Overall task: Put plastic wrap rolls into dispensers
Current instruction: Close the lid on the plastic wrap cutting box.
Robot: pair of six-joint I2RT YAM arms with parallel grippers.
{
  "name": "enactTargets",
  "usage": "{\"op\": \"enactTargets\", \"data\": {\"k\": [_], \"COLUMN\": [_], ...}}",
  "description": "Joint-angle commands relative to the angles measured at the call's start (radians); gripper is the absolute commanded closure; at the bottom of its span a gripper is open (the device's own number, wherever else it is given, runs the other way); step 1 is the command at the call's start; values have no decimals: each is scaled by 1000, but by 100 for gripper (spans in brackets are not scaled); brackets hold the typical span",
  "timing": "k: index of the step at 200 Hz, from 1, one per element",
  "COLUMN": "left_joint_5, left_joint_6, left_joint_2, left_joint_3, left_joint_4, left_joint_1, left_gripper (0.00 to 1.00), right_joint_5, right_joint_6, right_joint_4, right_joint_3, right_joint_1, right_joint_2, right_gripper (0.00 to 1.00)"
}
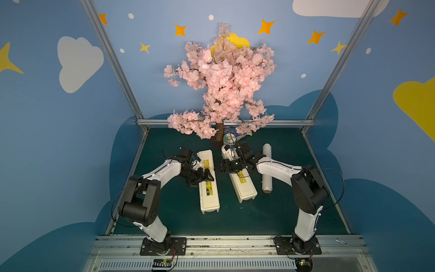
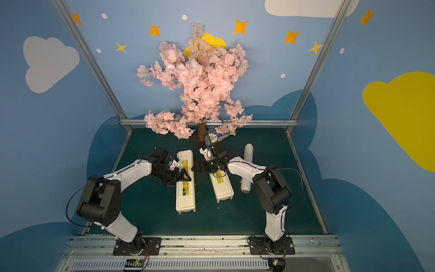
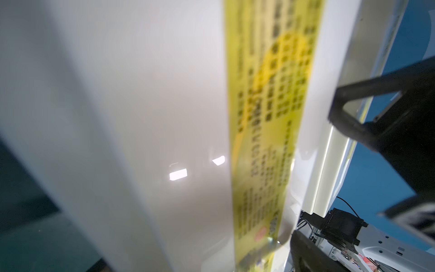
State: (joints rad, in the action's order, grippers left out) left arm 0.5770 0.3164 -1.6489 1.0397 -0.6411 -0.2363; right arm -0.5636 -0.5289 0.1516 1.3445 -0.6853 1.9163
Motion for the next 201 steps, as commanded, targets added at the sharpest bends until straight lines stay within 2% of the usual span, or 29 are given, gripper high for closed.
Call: {"op": "enactTargets", "data": {"k": [1,38,80,128,147,177,201], "left_joint_5": [-30,13,100,162,168,173,155], "left_joint_6": [-19,-2,18,18,19,32,9], "left_joint_2": [36,25,-129,-284,-302,-318,-310], "left_joint_3": [33,79,163,214,205,214,221], "left_joint_4": [26,86,156,190,200,212,176], "left_joint_1": [16,123,181,185,185,186,193], "left_gripper": [0,1,7,16,16,16,15], "right_joint_5": [-65,-95,-96,-146,-175,-240,-256], "right_joint_6": [42,18,-17,-62,-73,-110,-100], "right_joint_4": [47,71,151,154,148,131,155], "right_joint_3": [113,294,475,538,544,545,546], "right_joint_1": [-2,15,29,44,44,37,16], "right_joint_2": [80,231,377,459,476,510,515], "right_gripper": [30,32,34,39,41,51,52]}}
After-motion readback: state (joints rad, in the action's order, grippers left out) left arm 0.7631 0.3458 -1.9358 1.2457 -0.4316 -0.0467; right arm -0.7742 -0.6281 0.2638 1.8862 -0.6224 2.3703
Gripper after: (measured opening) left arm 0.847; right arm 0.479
